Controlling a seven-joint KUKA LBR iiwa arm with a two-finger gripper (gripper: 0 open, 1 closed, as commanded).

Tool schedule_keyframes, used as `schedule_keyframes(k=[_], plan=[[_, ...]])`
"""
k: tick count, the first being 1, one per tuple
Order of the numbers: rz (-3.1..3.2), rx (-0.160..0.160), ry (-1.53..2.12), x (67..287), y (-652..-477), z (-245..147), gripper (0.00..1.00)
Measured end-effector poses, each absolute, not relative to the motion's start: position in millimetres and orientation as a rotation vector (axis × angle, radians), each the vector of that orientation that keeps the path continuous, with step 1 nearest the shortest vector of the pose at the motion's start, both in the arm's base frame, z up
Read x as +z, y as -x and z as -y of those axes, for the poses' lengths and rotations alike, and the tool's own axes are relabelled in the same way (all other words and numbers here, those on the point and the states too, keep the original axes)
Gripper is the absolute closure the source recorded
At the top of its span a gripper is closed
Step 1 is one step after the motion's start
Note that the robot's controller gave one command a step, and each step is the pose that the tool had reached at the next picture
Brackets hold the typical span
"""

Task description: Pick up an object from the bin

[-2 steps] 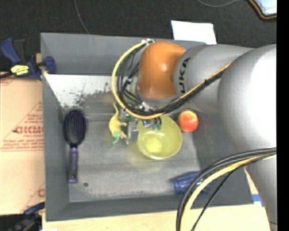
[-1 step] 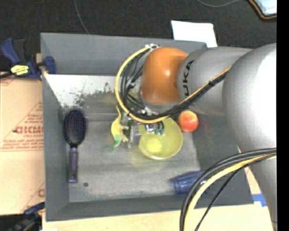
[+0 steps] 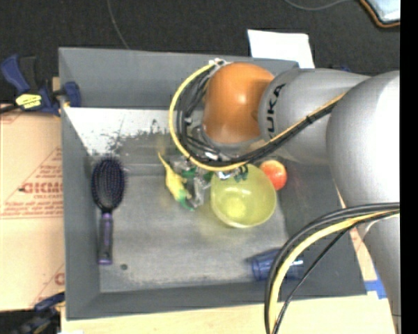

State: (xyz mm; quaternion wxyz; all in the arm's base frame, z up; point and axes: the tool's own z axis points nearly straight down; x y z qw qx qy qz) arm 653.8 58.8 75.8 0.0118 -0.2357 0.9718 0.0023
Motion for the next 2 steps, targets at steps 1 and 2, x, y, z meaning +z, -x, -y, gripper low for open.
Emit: schedule_keyframes(k=[1,2], plan=[[-3.12,0.01,0.204,92.8,-627.3,-51.4,1.0],[-3.02,0.005,0.737,182.1,-635.2,-62.8,1.0]])
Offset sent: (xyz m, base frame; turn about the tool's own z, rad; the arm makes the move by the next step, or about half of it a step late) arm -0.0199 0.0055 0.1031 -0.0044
